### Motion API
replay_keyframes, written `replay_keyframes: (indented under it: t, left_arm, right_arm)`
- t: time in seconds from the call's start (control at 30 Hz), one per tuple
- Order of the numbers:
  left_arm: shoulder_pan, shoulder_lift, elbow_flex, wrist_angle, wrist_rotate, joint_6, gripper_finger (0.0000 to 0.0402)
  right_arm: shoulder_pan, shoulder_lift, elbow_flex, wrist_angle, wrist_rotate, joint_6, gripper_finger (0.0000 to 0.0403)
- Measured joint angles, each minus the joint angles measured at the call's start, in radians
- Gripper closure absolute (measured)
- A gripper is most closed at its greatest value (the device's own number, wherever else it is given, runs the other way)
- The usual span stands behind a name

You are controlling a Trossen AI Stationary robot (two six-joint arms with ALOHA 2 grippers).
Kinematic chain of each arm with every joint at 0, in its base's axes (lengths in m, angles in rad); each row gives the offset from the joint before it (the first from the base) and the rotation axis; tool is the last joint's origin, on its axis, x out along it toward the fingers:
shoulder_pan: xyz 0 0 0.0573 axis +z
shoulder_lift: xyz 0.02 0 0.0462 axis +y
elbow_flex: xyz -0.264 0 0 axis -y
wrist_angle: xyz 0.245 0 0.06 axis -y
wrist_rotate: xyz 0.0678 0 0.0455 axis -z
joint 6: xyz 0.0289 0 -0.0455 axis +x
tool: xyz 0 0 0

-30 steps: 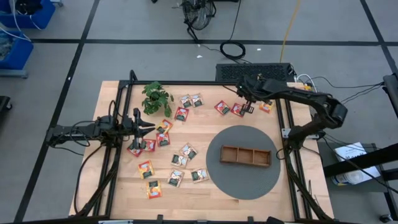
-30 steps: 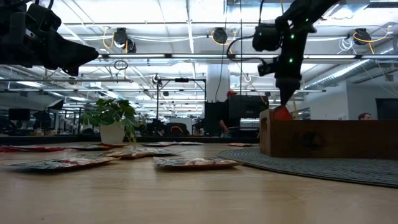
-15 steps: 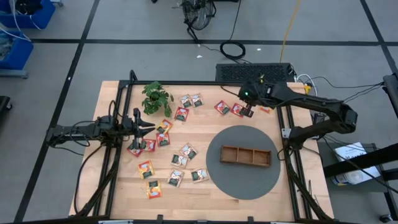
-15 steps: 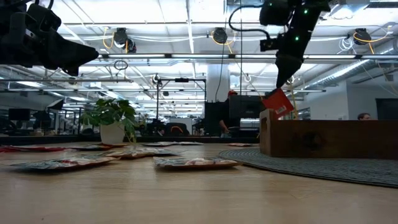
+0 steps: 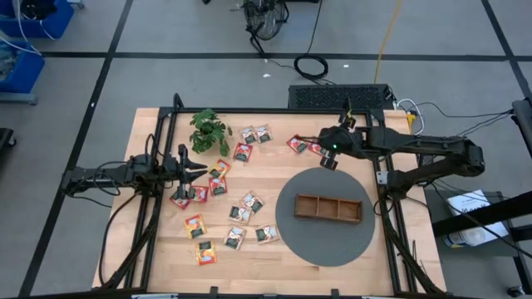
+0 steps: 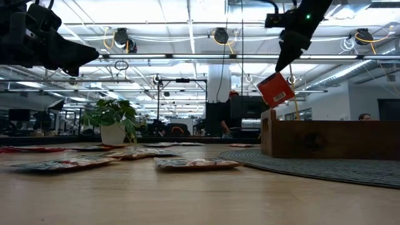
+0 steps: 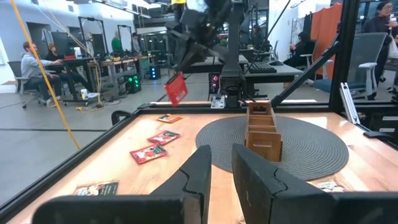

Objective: Pick & Place Tea
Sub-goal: Put the red tea bag into the left section of the wooden organizer

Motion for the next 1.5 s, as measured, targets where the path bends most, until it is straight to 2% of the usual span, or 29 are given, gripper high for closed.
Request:
replay_keyframes:
  t: [0.47,0.9,1.23,1.4,1.5]
  left_arm:
    - [0.000,0.000,0.000,0.000,0.000,0.000,0.0330]
    - [0.000,0.000,0.000,0.000,0.000,0.000,0.0330]
    - [0.000,0.000,0.000,0.000,0.000,0.000,0.0330]
    - [0.000,0.000,0.000,0.000,0.000,0.000,0.0330]
    - [0.000,0.000,0.000,0.000,0.000,0.000,0.0330]
  right_arm:
    - [0.219,-0.060,0.000,0.006,0.024,0.156,0.0403]
    - [0.428,-0.069,0.000,0.107,0.024,0.257,0.0403]
    - [0.474,-0.069,0.000,0.110,0.044,0.304,0.0403]
    - [0.474,-0.068,-0.001,0.112,-0.071,0.326,0.0401]
    - [0.474,-0.063,-0.001,0.110,-0.165,0.347,0.0378]
